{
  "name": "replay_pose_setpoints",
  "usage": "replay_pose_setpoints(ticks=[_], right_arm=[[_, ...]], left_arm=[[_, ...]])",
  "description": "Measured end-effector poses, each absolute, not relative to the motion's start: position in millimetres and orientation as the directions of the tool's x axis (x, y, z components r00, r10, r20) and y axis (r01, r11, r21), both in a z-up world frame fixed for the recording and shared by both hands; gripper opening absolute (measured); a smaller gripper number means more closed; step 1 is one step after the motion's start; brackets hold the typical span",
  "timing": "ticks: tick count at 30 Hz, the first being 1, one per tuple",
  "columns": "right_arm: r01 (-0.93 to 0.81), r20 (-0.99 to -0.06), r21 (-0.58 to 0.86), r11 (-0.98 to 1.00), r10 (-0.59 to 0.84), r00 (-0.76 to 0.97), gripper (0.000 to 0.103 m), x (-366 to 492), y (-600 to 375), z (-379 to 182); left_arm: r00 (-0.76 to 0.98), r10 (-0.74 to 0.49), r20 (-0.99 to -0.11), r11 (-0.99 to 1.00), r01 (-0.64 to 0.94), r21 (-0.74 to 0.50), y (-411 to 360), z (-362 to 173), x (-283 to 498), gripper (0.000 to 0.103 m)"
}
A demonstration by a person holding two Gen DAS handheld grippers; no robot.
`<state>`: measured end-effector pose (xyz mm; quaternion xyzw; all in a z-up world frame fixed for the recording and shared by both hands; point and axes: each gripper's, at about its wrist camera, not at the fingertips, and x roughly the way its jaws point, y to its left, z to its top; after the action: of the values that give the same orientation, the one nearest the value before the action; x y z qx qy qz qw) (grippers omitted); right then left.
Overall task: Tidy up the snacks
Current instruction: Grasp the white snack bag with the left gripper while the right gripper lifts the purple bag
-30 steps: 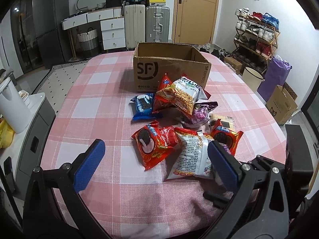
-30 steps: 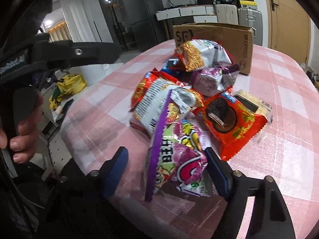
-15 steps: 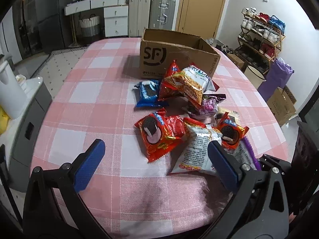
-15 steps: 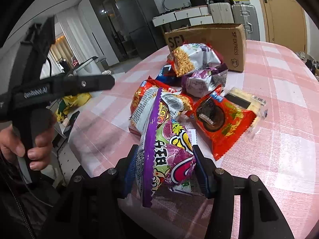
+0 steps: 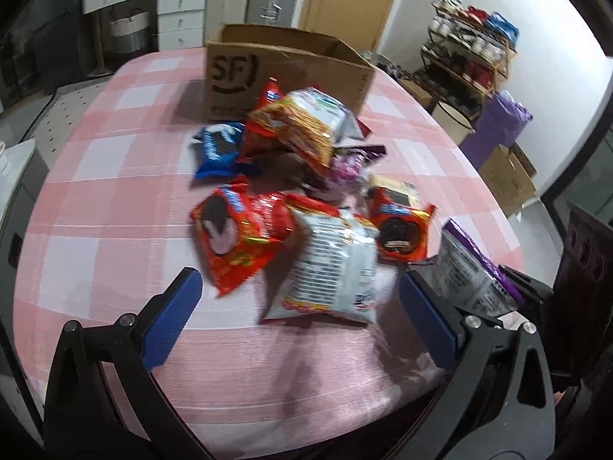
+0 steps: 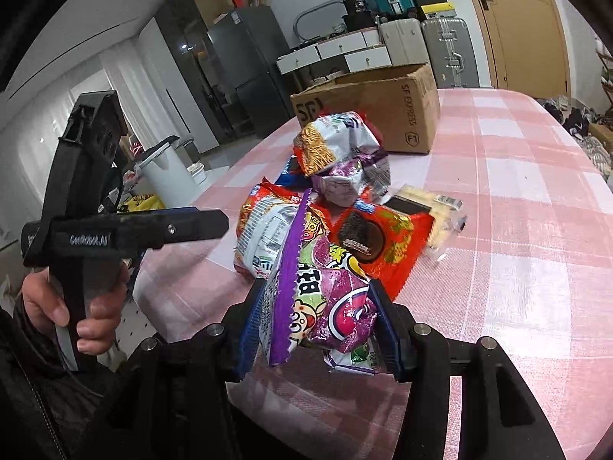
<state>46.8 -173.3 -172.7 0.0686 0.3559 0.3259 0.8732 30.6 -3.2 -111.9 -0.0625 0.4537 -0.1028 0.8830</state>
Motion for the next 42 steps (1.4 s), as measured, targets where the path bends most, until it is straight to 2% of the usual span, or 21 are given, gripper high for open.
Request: replay_pose_setpoints(ticks=[10,12,14,18,19,23,27,35,42], right_arm=[[-0.488,-0.528,0.401,0.775,0.631,0.568,0.053,40.2,-199.5,-169.8],[-0.479,-0.52,0.41,0.776,0.63,0.576,0.053,38.6,-205.4,-168.9],[-0.474,-0.516,0.411,0.779,0.627,0.583,0.052,37.5,-208.6,-168.7],[-0.472,-0.508,0.416,0.777,0.629,0.588,0.052,37.1,-212.4,-168.2],[-0.471,-0.508,0.417,0.777,0.629,0.588,0.052,36.9,-212.9,-168.4],[-0.467,-0.507,0.42,0.778,0.628,0.59,0.052,37.9,-214.3,-168.5],[-0.462,-0.506,0.421,0.781,0.625,0.595,0.052,37.5,-214.8,-168.0],[-0.465,-0.496,0.415,0.782,0.623,0.605,0.052,36.7,-214.2,-160.2],[-0.481,-0.481,0.409,0.776,0.631,0.609,0.052,39.5,-209.6,-147.9]], left_arm=[[0.518,-0.268,-0.813,0.963,0.175,-0.206,-32.6,-127.4,50.9,0.1],[0.508,-0.277,-0.816,0.96,0.181,-0.213,-37.0,-130.8,54.5,0.092],[0.494,-0.277,-0.824,0.96,0.181,-0.215,-39.9,-135.3,58.8,0.078],[0.481,-0.297,-0.825,0.954,0.178,-0.24,-40.4,-140.5,64.9,0.067],[0.482,-0.286,-0.828,0.958,0.174,-0.23,-40.8,-141.2,66.5,0.057],[0.482,-0.304,-0.822,0.952,0.183,-0.244,-40.8,-144.0,70.9,0.043],[0.485,-0.319,-0.814,0.947,0.201,-0.251,-41.6,-145.5,67.8,0.04],[0.495,-0.31,-0.812,0.951,0.183,-0.251,-28.0,-135.5,51.9,0.04],[0.524,-0.35,-0.777,0.937,0.193,-0.292,-14.3,-116.9,42.5,0.04]])
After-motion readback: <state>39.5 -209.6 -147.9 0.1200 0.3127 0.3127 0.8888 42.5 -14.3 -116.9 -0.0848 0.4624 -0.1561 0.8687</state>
